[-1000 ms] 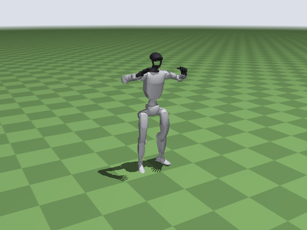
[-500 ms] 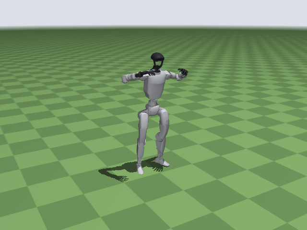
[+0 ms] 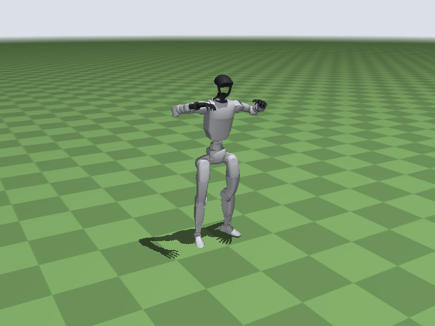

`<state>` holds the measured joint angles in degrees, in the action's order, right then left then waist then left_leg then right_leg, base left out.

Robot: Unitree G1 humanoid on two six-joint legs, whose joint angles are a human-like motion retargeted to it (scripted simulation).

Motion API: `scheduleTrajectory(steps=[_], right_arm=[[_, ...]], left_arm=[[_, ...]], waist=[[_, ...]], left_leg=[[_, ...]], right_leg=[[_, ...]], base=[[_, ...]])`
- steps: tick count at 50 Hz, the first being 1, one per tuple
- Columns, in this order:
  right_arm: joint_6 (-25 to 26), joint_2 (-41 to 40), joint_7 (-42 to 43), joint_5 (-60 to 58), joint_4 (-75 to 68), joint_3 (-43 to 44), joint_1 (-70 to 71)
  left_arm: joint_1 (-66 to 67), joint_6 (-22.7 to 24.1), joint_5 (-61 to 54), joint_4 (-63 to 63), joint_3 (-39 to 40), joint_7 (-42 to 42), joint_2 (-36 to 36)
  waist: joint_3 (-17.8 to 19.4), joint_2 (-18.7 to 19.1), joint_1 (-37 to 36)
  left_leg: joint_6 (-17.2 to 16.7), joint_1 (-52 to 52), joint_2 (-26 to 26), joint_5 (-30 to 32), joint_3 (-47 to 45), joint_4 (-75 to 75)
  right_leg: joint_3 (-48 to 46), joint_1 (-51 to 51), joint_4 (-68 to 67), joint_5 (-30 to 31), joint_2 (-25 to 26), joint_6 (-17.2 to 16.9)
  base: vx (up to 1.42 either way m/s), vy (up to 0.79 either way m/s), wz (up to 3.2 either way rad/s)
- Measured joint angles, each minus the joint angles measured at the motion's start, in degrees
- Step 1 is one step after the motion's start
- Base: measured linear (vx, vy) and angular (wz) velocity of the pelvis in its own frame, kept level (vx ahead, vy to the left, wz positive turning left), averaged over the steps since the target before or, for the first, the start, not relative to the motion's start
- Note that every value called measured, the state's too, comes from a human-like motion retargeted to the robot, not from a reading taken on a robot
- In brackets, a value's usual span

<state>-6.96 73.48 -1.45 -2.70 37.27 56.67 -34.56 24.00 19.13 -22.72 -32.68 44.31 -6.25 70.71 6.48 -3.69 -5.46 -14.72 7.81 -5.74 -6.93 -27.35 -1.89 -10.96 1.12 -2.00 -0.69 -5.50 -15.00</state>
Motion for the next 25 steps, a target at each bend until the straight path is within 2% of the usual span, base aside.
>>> scheduleTrajectory(steps=[25], right_arm=[[-0.55, -1.32, -0.23, 5.15, -1.19, -0.67, 0.23]], left_arm=[[2.13, 0.35, -1.61, 2.57, 1.58, -0.94, -1.52]], waist=[[1.16, 0.35, 1.33]], left_leg=[[-0.21, -1.33, 0.23, 1.29, 0.51, -0.59]], right_leg=[[-0.47, -1.33, -0.08, 1.01, 0.02, 0.0]], base=[[-0.02, 0.0, 0.01]])
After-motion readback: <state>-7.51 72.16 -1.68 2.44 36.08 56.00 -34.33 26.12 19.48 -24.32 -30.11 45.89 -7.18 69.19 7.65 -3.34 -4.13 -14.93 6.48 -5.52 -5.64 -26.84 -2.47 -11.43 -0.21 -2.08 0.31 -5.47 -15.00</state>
